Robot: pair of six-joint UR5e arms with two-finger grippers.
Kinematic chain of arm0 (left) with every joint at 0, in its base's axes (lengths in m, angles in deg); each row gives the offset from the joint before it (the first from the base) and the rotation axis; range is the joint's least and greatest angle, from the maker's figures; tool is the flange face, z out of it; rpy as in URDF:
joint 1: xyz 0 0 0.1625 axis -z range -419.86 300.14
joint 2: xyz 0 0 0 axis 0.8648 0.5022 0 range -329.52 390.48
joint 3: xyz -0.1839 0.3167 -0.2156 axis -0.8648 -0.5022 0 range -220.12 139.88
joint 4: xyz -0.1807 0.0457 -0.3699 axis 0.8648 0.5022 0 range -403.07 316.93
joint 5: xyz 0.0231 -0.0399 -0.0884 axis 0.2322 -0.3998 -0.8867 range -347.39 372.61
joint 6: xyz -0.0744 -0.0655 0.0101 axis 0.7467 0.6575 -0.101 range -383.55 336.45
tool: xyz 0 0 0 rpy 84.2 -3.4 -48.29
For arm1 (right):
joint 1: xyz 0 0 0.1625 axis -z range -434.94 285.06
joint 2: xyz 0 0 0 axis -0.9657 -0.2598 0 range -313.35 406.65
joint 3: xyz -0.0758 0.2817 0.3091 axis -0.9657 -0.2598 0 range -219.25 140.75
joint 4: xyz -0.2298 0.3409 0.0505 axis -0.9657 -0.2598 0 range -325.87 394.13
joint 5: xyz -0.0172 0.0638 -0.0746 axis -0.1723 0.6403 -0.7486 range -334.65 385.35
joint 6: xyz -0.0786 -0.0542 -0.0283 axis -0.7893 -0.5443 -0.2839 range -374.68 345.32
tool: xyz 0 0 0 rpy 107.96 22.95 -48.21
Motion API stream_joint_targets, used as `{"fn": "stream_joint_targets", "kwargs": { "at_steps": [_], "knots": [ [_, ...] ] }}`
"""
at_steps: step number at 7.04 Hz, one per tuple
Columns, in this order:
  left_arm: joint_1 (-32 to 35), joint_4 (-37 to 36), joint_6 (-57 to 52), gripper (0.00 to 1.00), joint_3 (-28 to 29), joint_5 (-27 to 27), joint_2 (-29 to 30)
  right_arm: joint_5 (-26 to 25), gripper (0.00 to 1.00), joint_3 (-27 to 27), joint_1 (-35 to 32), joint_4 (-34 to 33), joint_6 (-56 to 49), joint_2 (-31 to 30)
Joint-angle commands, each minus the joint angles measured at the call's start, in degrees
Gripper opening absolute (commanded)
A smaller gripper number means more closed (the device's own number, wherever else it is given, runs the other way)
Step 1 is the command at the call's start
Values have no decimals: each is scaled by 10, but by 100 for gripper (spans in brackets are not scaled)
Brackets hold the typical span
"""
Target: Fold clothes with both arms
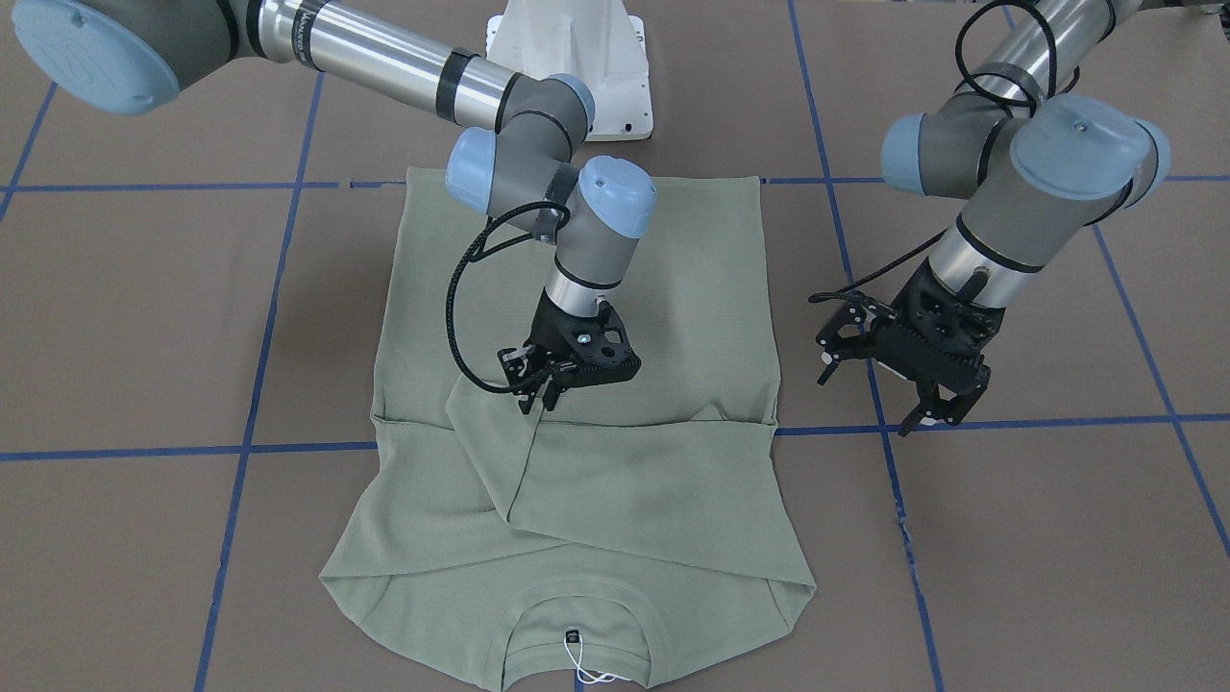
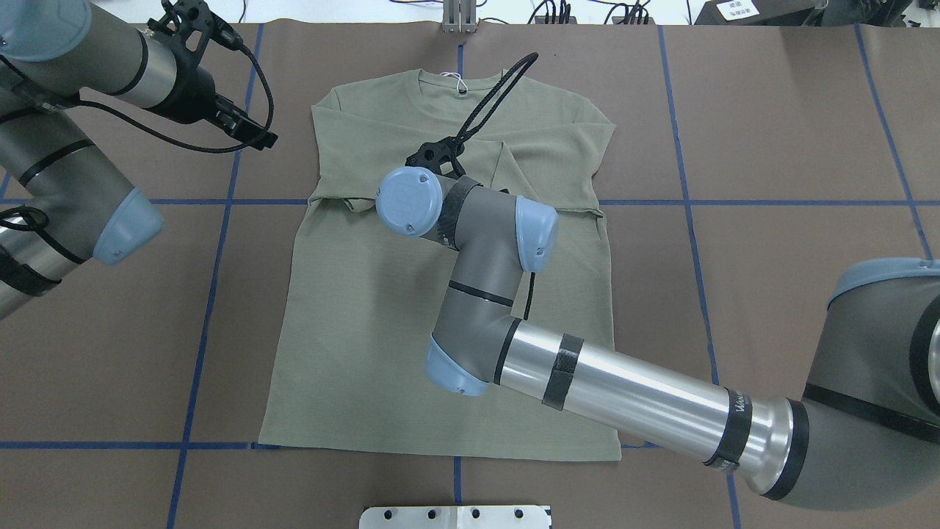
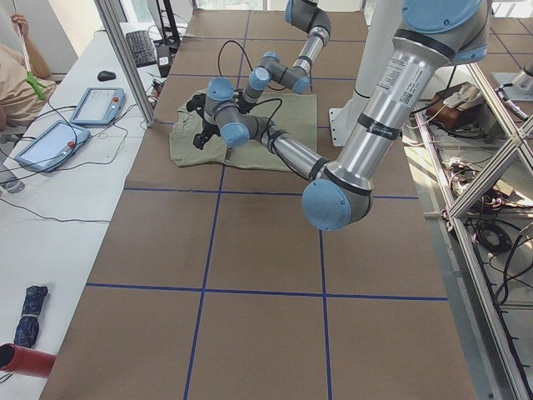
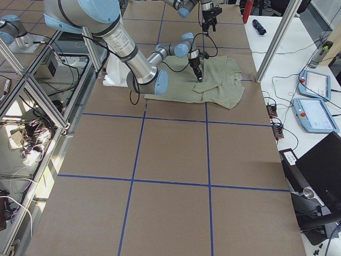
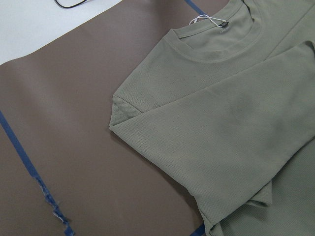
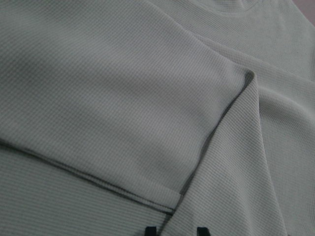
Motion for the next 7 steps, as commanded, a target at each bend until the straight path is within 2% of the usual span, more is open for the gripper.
{"fn": "stream_joint_targets", "kwargs": {
  "at_steps": [1, 5, 6, 7],
  "knots": [
    [0, 0, 0, 100, 0, 0, 0, 0, 24, 0, 0, -1, 0, -2],
    [0, 17, 9, 100, 0, 0, -1, 1, 18, 2, 2, 0, 0, -1],
    [0, 17, 10, 100, 0, 0, -1, 1, 6, 3, 2, 0, 0, -2],
    [0, 17, 10, 100, 0, 0, -1, 1, 0, 3, 2, 0, 0, -2]
  ]
}}
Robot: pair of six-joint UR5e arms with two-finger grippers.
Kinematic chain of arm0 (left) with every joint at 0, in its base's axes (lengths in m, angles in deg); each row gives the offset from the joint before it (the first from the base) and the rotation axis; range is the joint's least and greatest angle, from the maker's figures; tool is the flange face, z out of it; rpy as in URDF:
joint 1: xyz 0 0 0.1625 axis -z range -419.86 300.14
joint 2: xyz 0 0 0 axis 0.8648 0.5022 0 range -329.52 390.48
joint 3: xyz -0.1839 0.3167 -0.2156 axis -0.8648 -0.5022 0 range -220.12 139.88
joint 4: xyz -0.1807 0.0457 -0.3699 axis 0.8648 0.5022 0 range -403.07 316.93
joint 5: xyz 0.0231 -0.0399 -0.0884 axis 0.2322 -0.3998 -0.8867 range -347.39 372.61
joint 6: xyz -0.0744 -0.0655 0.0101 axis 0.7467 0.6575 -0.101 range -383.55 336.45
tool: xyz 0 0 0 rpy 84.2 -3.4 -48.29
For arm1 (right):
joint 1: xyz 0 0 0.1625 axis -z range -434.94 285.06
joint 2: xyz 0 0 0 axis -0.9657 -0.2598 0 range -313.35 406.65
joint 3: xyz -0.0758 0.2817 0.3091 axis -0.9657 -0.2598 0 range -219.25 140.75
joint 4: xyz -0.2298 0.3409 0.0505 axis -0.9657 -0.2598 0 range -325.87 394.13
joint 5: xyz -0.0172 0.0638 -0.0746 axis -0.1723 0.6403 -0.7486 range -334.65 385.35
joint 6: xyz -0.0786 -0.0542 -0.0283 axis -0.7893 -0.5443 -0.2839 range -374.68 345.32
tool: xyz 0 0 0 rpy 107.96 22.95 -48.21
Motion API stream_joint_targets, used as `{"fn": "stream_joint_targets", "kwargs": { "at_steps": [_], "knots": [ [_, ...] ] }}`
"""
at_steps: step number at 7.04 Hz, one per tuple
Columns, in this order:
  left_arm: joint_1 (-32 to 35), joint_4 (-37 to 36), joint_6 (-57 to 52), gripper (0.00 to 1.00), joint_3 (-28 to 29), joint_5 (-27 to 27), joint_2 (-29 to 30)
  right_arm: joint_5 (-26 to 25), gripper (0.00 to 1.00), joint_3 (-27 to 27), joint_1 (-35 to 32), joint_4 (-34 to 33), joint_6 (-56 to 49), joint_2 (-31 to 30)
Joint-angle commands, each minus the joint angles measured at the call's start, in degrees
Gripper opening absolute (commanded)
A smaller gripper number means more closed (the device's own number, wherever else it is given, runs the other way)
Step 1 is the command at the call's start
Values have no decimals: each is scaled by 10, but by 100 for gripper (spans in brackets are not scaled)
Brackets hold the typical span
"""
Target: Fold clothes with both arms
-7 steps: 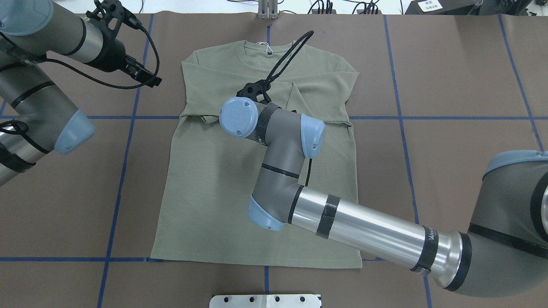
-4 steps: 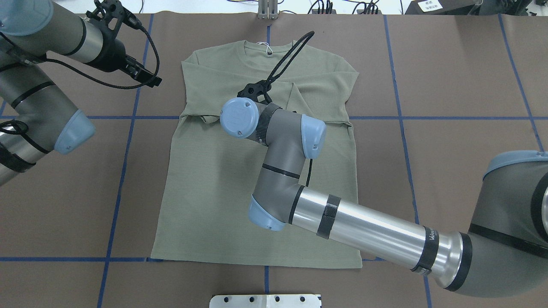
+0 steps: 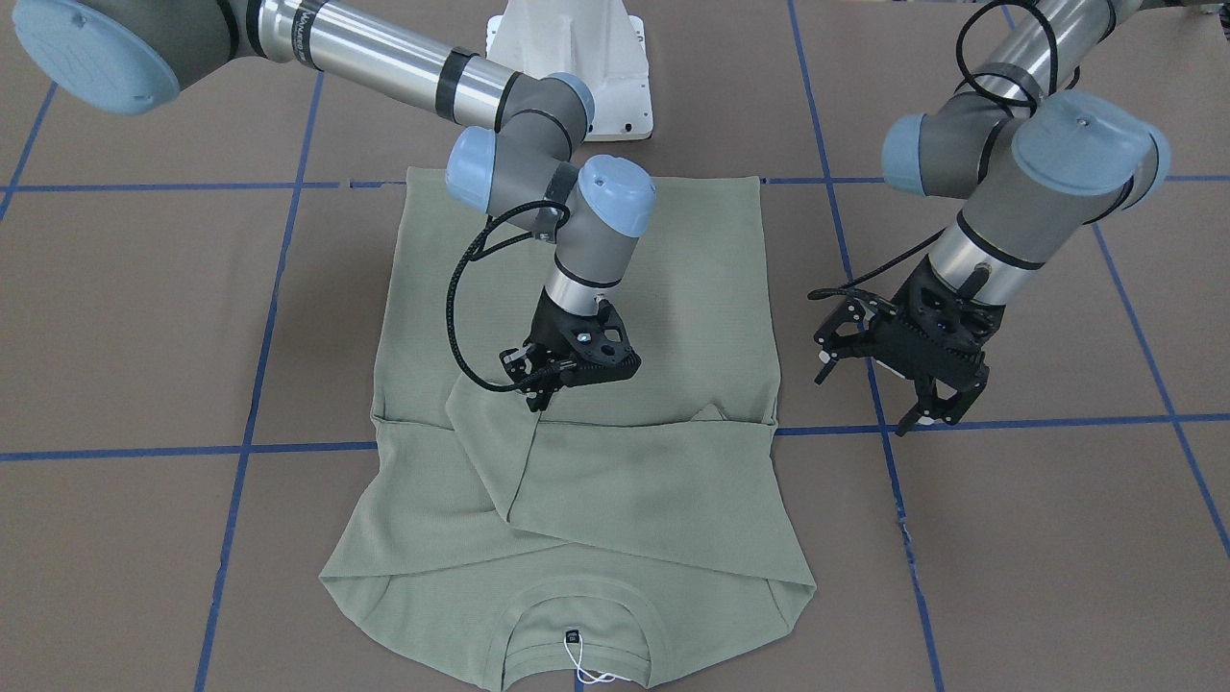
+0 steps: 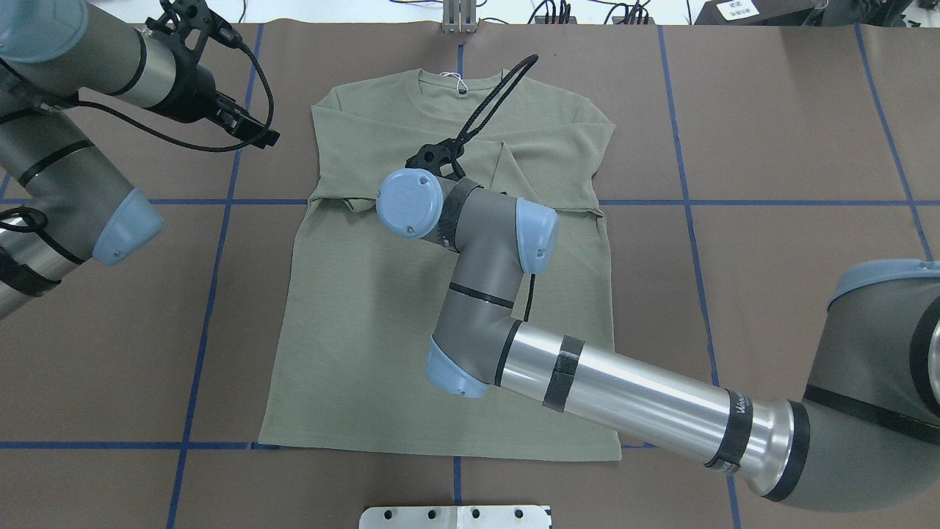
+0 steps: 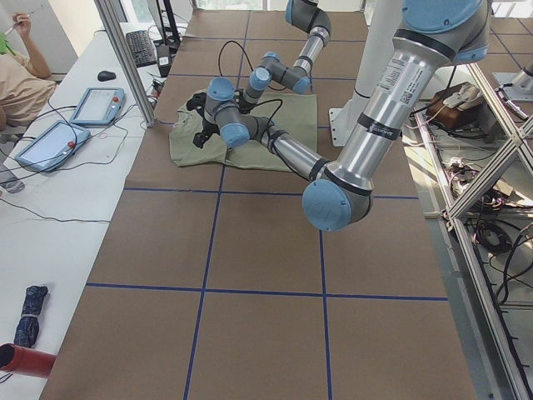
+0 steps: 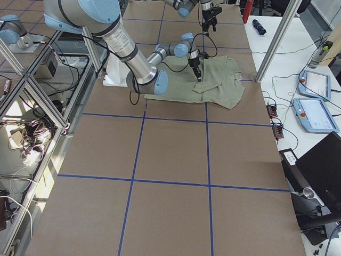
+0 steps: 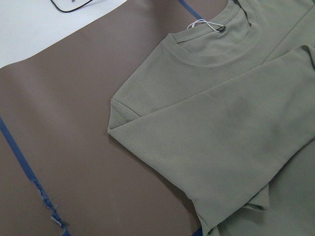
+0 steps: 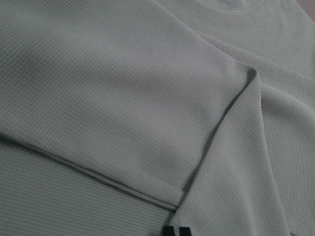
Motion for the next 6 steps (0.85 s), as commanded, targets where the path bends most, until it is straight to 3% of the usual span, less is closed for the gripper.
{"fn": "stream_joint_targets", "kwargs": {
  "at_steps": [1, 3, 4, 6],
  "knots": [
    [0, 1, 1, 100, 0, 0, 0, 0, 0, 2, 0, -1, -1, 0],
    [0, 1, 1, 100, 0, 0, 0, 5, 0, 59, -16, -44, -17, -7],
    [0, 1, 1, 100, 0, 0, 1, 9, 0, 116, -32, -80, -49, -33],
    [0, 1, 8, 100, -4, 0, -1, 18, 0, 194, -73, -80, -117, -113]
  ]
}}
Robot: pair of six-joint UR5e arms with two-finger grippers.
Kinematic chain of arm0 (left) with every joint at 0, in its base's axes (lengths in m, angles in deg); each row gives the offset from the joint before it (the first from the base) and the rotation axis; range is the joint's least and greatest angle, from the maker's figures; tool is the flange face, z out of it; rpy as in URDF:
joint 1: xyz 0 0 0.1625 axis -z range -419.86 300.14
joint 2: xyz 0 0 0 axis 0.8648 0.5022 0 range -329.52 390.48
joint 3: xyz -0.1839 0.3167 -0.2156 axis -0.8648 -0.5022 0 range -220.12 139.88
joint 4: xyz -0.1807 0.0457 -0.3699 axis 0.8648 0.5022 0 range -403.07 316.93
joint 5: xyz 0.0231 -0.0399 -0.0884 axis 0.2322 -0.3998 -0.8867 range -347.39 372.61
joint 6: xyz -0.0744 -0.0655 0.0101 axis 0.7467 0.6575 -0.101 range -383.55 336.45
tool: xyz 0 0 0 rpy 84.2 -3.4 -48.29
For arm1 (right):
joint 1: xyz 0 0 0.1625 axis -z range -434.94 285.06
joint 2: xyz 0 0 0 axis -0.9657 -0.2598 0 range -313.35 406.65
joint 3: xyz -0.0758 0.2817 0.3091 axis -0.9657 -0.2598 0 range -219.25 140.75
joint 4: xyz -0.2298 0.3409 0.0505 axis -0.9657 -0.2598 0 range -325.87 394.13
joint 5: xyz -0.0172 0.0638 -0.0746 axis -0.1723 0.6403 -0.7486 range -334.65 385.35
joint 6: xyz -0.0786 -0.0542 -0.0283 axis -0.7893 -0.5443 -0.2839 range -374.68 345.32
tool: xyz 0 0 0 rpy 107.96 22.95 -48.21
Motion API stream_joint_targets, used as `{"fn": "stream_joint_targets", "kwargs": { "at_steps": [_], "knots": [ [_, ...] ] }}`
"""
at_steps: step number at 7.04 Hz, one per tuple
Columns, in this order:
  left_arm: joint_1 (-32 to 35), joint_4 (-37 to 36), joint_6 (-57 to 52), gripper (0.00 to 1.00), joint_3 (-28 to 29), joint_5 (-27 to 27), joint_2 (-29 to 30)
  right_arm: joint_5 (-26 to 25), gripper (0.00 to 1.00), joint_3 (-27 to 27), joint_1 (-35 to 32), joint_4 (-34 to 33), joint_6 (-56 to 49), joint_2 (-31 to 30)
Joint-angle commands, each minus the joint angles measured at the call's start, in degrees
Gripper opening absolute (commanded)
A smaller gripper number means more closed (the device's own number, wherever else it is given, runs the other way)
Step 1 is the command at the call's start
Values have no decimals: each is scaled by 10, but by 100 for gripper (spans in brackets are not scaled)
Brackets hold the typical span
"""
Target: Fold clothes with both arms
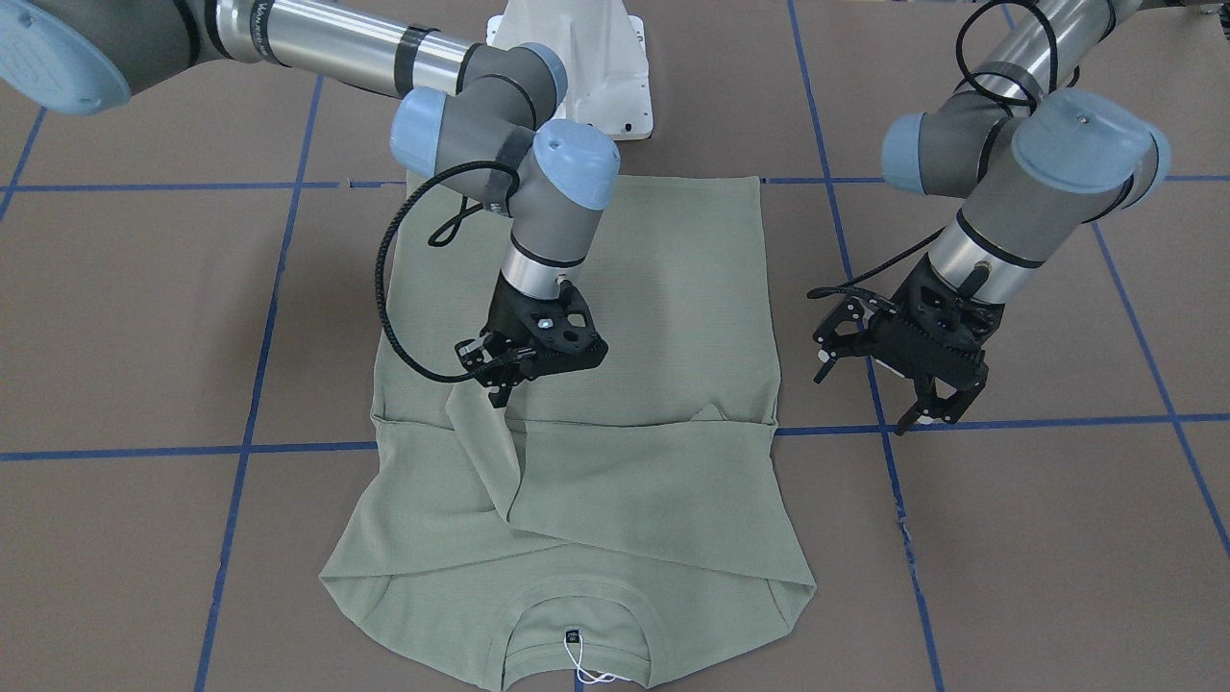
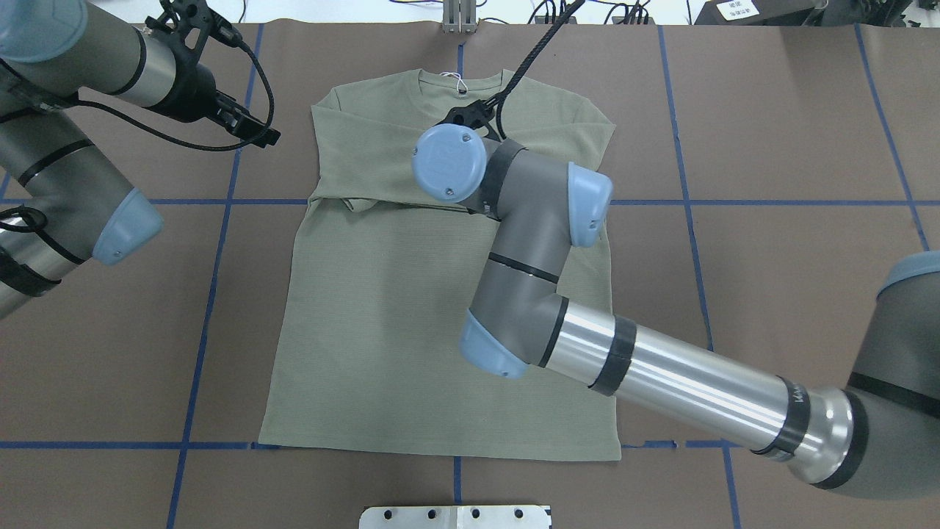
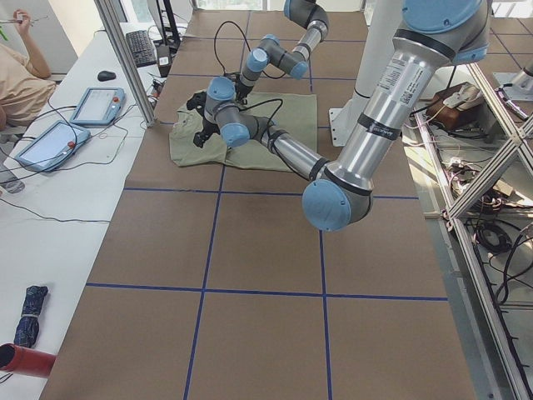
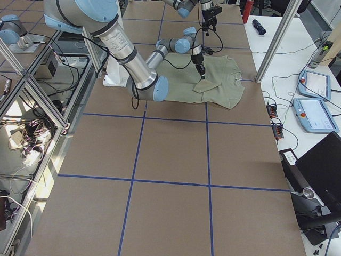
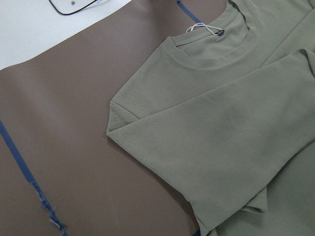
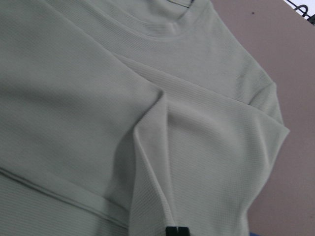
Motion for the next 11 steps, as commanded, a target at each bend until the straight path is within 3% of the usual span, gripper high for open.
{"fn": "stream_joint_targets", "kwargs": {
  "at_steps": [1, 4, 6, 7, 8, 10, 11],
  "knots": [
    [0, 0, 8, 100, -6, 0, -1, 5, 0, 40, -41, 0, -61, -52],
    [-1, 0, 20, 100, -10, -1, -1, -1, 0, 15, -57, 16, -79, -59],
    [-2, 0, 20, 100, -10, 0, -1, -2, 0, -41, -60, 94, -89, -59],
    [-2, 0, 20, 100, -10, 0, -1, -2, 63, -48, -60, 116, -85, -59],
    [-2, 0, 20, 100, -10, 0, -1, 4, 98, -48, -61, 130, -79, -53],
    [-2, -2, 32, 100, -22, 1, -1, 115, 99, -2, -86, 148, -43, -54],
    [-3, -3, 93, 100, -41, 3, -7, 134, 100, 74, -86, 143, 22, -89]
  ]
}}
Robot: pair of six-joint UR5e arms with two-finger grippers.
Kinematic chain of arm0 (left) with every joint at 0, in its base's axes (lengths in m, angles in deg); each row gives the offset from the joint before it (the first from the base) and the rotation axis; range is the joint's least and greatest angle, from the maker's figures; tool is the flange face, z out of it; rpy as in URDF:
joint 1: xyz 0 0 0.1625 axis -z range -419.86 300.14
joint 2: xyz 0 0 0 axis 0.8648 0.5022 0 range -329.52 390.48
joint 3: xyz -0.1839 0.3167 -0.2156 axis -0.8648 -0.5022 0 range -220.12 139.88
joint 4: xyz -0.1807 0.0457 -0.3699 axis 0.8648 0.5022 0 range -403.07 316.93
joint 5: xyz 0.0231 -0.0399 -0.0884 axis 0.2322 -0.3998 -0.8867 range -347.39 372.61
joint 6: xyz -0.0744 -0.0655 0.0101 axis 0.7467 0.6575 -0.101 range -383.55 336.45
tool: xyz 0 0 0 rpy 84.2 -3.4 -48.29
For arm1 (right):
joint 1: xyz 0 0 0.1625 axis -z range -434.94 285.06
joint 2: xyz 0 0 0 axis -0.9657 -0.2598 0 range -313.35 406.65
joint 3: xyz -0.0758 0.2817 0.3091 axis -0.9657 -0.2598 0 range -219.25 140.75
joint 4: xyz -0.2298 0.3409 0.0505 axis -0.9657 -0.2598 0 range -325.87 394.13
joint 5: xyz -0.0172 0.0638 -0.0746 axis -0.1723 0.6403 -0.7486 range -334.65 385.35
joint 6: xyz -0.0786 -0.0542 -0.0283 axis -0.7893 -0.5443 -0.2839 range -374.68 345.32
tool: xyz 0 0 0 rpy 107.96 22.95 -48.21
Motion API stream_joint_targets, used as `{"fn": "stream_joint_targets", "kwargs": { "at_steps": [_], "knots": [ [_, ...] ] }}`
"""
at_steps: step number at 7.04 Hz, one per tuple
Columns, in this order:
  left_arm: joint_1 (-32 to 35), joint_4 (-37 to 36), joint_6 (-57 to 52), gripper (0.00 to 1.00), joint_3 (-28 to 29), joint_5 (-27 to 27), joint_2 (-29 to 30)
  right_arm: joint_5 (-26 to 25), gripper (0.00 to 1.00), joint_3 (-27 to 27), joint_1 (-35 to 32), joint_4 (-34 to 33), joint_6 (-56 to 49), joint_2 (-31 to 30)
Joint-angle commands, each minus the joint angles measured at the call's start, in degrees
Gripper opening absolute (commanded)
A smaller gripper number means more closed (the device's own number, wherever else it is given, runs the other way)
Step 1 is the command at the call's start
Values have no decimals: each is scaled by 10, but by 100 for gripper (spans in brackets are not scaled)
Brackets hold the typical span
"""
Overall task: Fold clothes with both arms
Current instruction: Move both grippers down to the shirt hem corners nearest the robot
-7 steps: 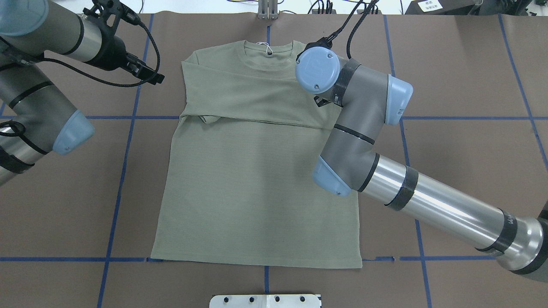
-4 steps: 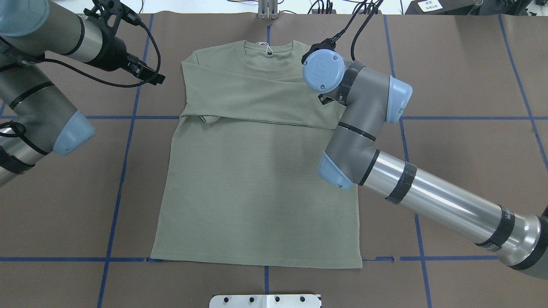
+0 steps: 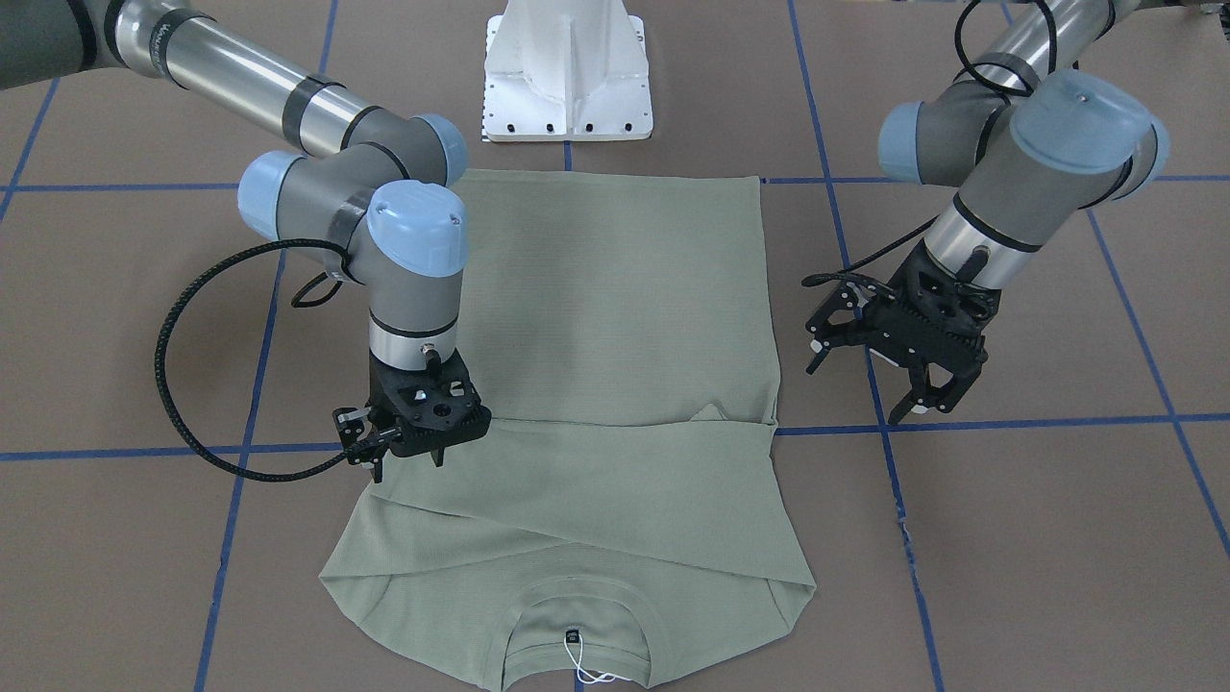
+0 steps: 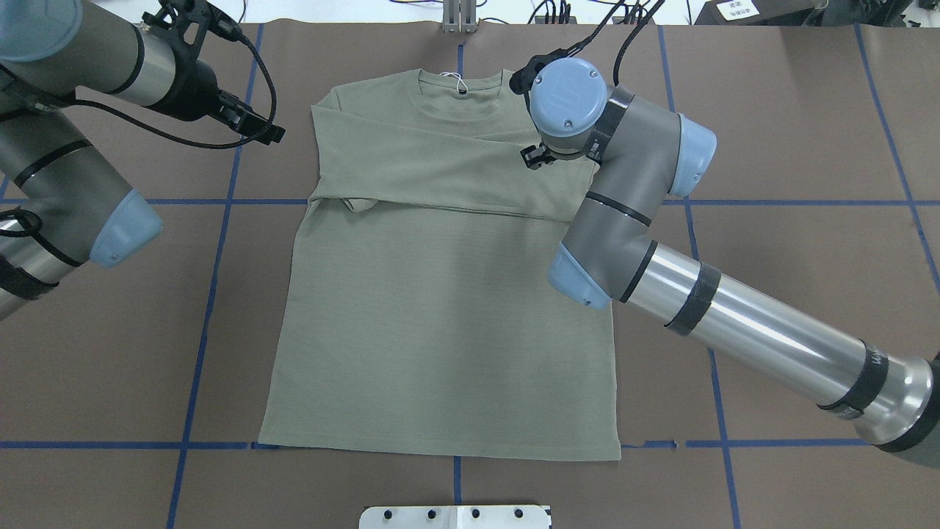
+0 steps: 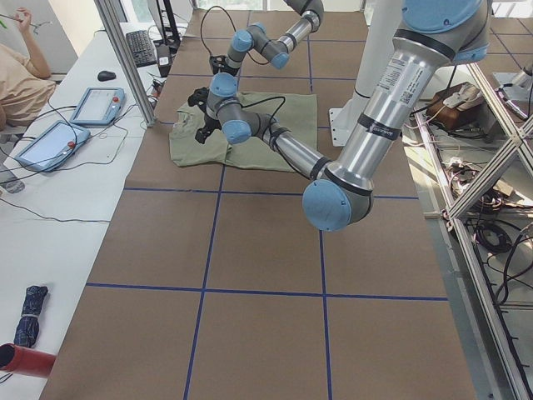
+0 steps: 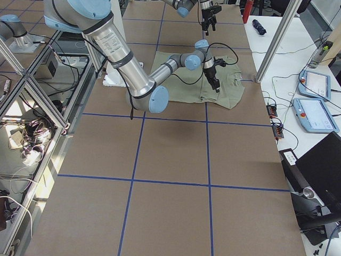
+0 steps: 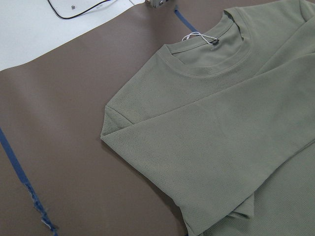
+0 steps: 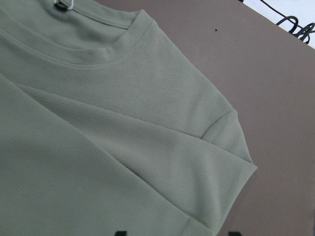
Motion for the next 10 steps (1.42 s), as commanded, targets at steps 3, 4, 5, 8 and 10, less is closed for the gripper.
{"fn": "stream_joint_targets", "kwargs": {
  "at_steps": [3, 4, 5, 8, 10],
  "knots": [
    [-82, -1, 225, 100, -198, 48, -140, 94, 100, 324, 61, 7, 353, -218],
    [-141, 0, 311, 100, -247, 98, -173, 43, 100, 393, 119, 6, 440, -255],
    [-187, 0, 385, 100, -283, 131, -190, -12, 100, 434, 183, 6, 477, -296],
    [-358, 106, 549, 100, -311, 310, -310, -144, 100, 501, 321, 8, 591, -377],
    [-421, 127, 610, 93, -295, 359, -346, -179, 100, 491, 349, 166, 598, -464]
  ]
}}
